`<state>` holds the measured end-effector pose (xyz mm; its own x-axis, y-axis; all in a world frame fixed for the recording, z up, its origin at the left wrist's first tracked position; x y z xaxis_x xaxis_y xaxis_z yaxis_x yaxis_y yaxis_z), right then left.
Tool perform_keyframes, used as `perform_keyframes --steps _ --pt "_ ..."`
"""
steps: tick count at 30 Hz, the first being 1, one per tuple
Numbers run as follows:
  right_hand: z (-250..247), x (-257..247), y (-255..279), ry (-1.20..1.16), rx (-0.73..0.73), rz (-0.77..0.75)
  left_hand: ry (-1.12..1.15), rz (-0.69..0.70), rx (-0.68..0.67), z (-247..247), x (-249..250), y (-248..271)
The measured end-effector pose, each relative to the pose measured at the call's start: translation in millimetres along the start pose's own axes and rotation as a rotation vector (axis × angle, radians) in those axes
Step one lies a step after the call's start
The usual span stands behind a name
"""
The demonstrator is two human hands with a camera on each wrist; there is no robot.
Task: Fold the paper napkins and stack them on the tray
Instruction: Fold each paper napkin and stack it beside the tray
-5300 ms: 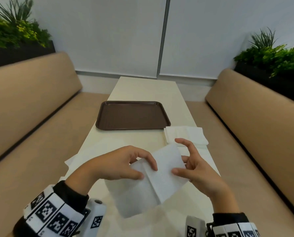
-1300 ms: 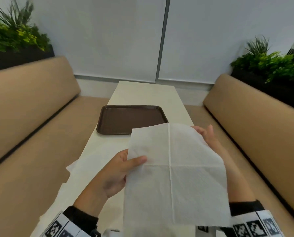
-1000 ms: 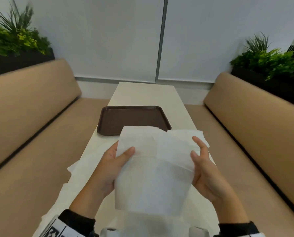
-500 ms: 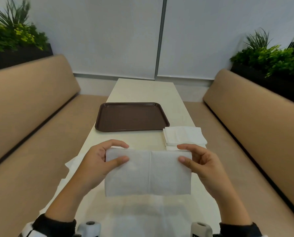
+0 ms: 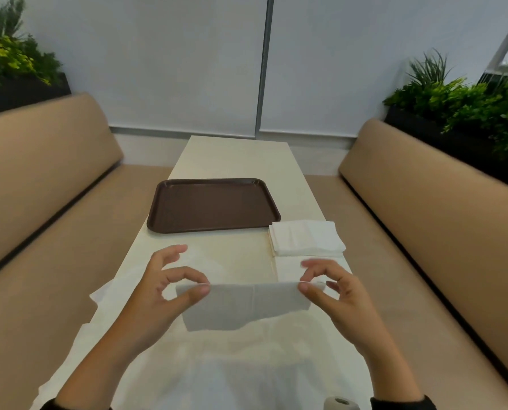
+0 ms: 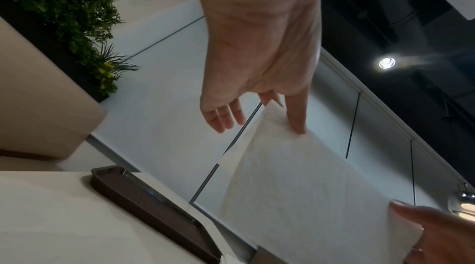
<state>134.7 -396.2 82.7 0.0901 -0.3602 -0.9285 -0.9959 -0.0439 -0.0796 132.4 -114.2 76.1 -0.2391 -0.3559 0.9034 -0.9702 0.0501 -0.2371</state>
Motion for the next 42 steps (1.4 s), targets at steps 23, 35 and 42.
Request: perform_keyframes --steps 23,35,42 --pt "-94 142 -123 0.189 0.292 0.440 0.269 -0.309 -0.243 203 -81 -157" --pt "-72 191 -146 0.715 0.124 0.512 -0.260 -0.176 -0.325 247 -117 -166" --pt "-74 178 -135 0.960 0.049 0.725 -0.372 -0.173 -0.496 200 -91 -128"
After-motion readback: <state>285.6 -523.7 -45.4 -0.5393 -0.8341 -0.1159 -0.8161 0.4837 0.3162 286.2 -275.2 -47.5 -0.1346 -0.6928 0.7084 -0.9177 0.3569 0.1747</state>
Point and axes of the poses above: each hand's wrist, its own y-axis away from the middle knuckle, its own z-axis out of the palm, x = y × z, the point moved 4 cm from there along -y, towards the middle knuckle, and after that the axes turned 7 degrees about z, right-handed, at the moved point
